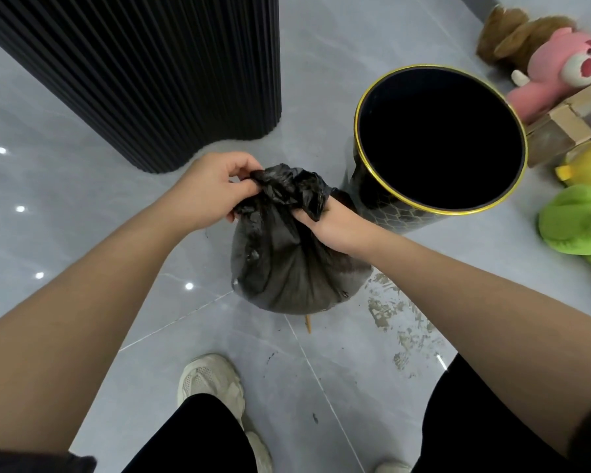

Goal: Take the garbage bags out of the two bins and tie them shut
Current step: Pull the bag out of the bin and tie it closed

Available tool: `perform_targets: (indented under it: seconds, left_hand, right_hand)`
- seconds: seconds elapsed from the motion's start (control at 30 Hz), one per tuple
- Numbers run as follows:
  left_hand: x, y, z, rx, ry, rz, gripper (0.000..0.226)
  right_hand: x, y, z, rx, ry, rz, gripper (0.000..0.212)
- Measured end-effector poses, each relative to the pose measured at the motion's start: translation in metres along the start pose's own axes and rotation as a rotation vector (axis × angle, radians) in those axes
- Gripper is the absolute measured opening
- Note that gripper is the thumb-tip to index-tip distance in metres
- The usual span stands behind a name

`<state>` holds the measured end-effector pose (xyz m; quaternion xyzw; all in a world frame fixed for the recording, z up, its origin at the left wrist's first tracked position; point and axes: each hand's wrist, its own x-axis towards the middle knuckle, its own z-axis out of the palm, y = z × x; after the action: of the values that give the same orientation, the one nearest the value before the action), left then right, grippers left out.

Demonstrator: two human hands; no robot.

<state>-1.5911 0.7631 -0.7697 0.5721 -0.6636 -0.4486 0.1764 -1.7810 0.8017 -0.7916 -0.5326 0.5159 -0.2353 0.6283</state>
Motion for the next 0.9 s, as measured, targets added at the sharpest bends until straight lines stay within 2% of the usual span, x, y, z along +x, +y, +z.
perform_targets:
  seconds: [0.07, 0.17, 0.27, 0.37, 0.47, 0.53, 0.7, 0.77, 0.83, 0.9]
  left_hand:
    - [0.001, -0.001, 0.004, -0.002, -0.003, 0.005, 0.02]
    - [0.002, -0.003, 0.008, -0.041, -0.006, 0.017, 0.016]
    - [0.003, -0.003, 0.011, -0.051, -0.024, 0.038, 0.021]
    - [0.002, -0.002, 0.015, -0.08, -0.078, 0.018, 0.023]
    - [0.001, -0.003, 0.019, -0.094, -0.102, 0.012, 0.02]
    - [-0.001, -0.006, 0.019, -0.092, -0.098, 0.005, 0.017]
    - [-0.002, -0.013, 0.019, -0.061, -0.112, 0.002, 0.014]
    - [-0.001, -0.017, 0.017, -0.009, -0.11, 0.0, 0.02]
    - [0.0, -0.022, 0.015, 0.02, -0.108, -0.026, 0.025]
    - [-0.001, -0.025, 0.012, 0.014, -0.114, -0.073, 0.023]
  right_hand:
    - [0.001, 0.0, 0.001, -0.044, -0.031, 0.034, 0.038]
    - [0.001, 0.002, 0.003, -0.018, -0.101, 0.122, 0.057]
    - [-0.002, 0.006, 0.008, -0.087, -0.238, 0.104, 0.041]
    - [-0.002, 0.007, 0.015, -0.152, -0.385, 0.104, 0.037]
    - [-0.005, 0.005, 0.013, -0.12, -0.505, 0.073, 0.012]
    - [-0.008, 0.0, 0.011, -0.088, -0.528, 0.084, 0.015]
    - [-0.004, 0.012, 0.015, -0.06, -0.519, 0.118, 0.036]
    - [-0.003, 0.015, 0.015, -0.011, -0.464, 0.156, 0.034]
    - [0.0, 0.016, 0.015, -0.016, -0.32, 0.229, 0.02]
    - [0.004, 0.016, 0.014, -0.112, -0.183, 0.181, 0.018]
